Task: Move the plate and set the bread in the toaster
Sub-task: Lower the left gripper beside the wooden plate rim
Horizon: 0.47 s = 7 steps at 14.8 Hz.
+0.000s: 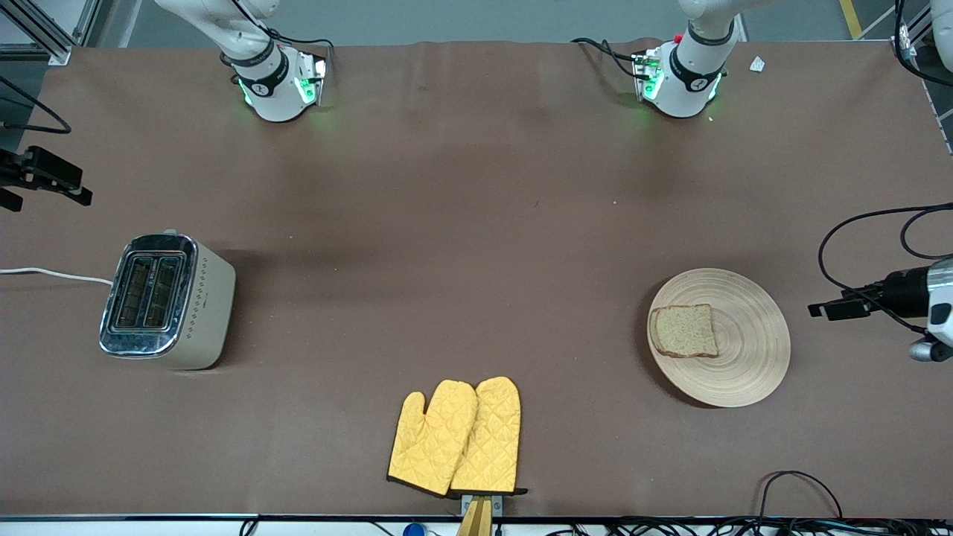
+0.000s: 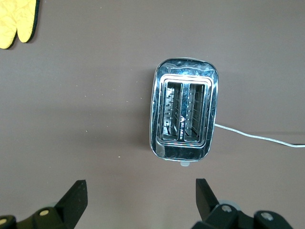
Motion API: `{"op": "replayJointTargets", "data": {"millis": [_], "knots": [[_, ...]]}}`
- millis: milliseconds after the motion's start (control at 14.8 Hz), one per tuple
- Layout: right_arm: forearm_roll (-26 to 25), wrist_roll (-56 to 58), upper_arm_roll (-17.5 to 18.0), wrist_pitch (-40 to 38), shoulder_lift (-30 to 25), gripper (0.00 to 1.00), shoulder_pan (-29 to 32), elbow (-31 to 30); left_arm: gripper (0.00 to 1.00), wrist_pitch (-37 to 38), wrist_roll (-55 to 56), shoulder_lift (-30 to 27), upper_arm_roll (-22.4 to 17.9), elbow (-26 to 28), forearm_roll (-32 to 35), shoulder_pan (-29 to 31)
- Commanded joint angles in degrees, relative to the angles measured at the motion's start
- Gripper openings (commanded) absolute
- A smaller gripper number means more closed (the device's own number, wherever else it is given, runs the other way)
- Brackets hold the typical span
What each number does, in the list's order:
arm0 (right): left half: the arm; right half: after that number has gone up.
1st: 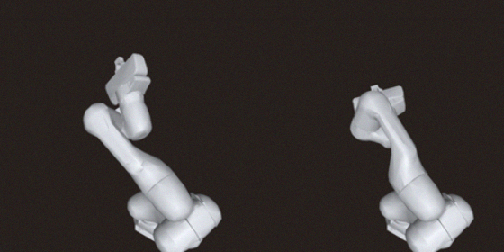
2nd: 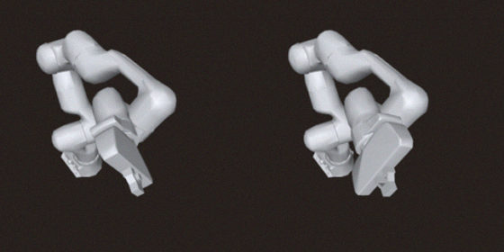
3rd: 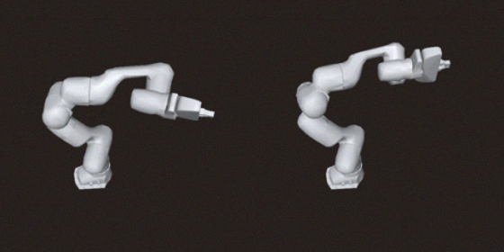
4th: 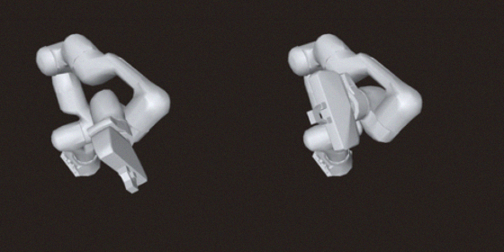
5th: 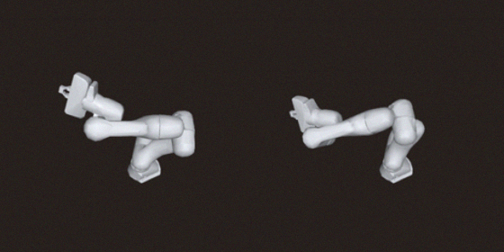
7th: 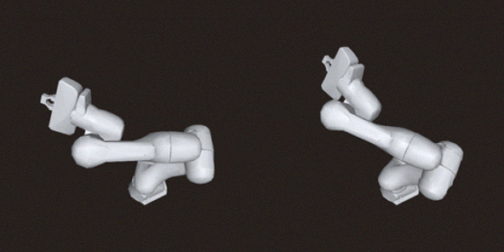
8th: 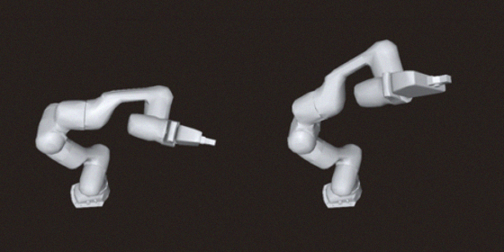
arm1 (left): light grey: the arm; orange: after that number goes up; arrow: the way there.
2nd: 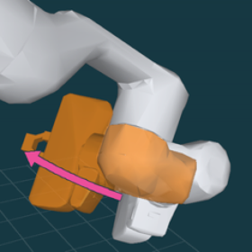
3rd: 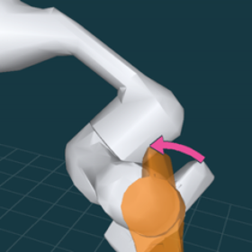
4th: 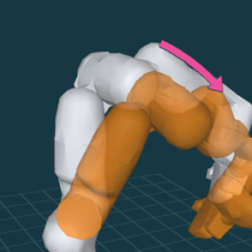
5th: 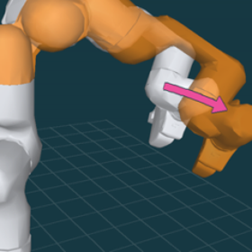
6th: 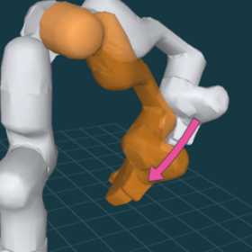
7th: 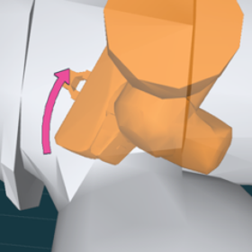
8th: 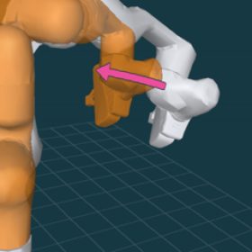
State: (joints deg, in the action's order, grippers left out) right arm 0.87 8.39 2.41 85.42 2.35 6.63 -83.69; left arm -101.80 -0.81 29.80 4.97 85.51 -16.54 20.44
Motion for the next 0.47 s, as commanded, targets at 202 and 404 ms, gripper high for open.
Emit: {"op": "replayJointTargets", "data": {"millis": [202,404], "knots": [[0.7,-0.6,0.1,0.1,-1.3,1.0,0.4,-1.3,0.92,-0.5,-15.3,7.9,0.3,-1.4,-12.8,6.9],[0.8,-0.6,0.1,-0.1,-1.3,1.0,0.4,-1.5,0.83,-1.5,-20.4,11.6,0.3,-1.5,-16.5,8.6]]}}
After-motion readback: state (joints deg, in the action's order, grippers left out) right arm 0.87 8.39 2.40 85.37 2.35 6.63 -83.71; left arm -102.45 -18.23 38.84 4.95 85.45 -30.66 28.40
